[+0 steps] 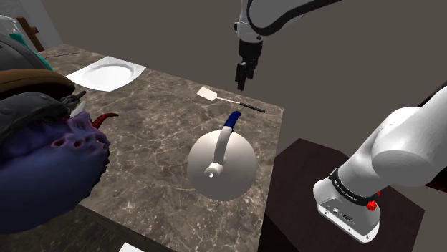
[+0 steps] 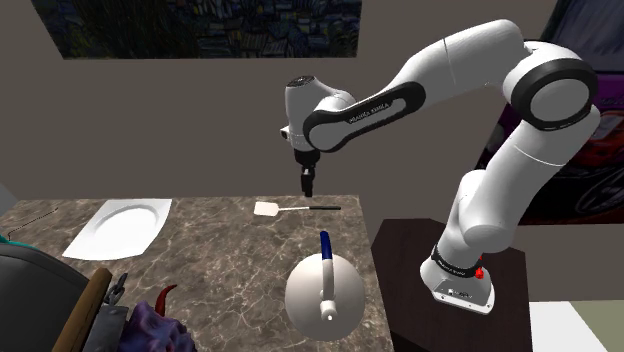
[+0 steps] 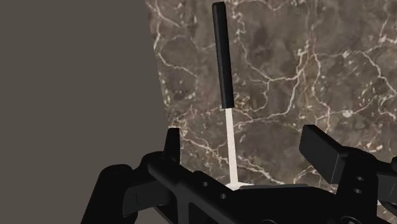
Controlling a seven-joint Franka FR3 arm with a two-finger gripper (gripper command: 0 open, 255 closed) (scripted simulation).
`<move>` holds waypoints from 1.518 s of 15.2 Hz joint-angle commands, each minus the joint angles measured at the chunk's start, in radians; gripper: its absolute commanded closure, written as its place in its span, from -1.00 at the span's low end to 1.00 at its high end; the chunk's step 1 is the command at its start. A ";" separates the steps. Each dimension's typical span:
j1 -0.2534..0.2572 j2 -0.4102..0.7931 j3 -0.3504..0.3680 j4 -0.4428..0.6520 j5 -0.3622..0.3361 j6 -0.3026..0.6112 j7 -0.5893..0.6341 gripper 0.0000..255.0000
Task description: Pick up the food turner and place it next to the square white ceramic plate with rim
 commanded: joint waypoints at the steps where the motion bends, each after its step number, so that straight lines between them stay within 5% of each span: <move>1: 0.009 0.072 0.005 0.026 0.000 0.044 -0.032 -1.00; 11: 0.021 0.209 0.016 0.020 -0.008 0.185 -0.062 -1.00; 19: 0.021 0.213 0.016 0.017 -0.008 0.192 -0.061 -1.00; 20: 0.021 0.213 0.016 0.017 -0.008 0.192 -0.061 1.00; 23: 0.021 0.213 0.016 0.017 -0.008 0.192 -0.061 1.00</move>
